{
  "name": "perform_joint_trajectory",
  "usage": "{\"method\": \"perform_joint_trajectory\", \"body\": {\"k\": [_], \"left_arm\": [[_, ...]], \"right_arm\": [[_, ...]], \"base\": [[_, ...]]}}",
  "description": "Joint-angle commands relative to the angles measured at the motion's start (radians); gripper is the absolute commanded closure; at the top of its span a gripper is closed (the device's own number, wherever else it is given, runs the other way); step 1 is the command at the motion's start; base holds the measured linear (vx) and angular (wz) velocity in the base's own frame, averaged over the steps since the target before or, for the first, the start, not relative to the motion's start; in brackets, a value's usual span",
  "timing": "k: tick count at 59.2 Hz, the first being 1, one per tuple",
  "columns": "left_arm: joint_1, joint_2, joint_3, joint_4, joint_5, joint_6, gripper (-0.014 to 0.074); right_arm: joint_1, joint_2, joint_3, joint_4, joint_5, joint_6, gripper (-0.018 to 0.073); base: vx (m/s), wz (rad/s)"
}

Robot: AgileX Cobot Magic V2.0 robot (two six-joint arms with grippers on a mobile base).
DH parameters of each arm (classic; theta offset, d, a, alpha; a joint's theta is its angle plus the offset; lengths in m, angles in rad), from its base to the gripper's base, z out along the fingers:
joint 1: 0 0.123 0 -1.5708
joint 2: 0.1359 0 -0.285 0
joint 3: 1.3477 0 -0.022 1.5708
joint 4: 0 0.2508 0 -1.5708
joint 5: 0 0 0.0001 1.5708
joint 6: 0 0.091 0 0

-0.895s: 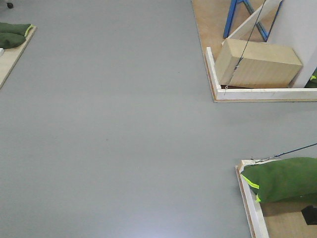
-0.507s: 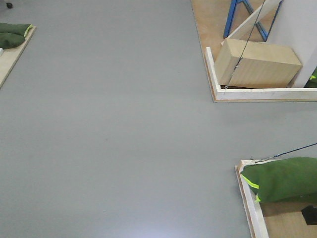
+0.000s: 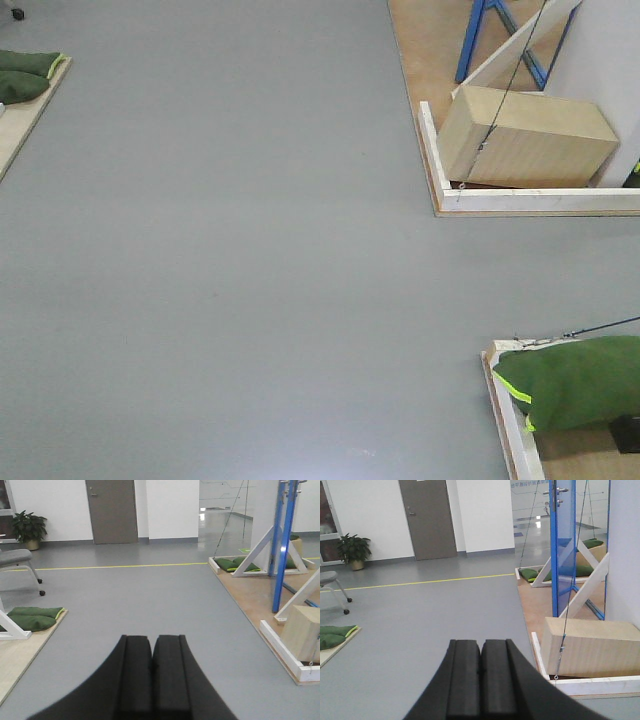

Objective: Move to blue door and open it
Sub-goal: 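Drive the base forward and turn toward the blue door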

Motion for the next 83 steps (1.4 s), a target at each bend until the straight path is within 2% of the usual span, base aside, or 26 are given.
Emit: {"method": "perform_joint_trajectory", "body": {"k": [1,31,83], "left_arm": [[0.0,-0.014,-0.026,-0.002,-0.084,-0.007,0.0524],[0.0,-0.014,-0.026,-0.002,-0.084,-0.007,0.0524],[0.0,-0.014,-0.026,-0.002,-0.084,-0.007,0.0524]], "right_arm": [[0.003,0.013,-0.003,-0.008,-0.085,-0.004,0.0561],[0.004,0.013,-0.003,-0.008,-0.085,-0.004,0.0561],[0.004,0.013,-0.003,-0.008,-0.085,-0.004,0.0561]], "base": [[0.21,0.08],[0.32,-0.09],[0.51,0.0]]}}
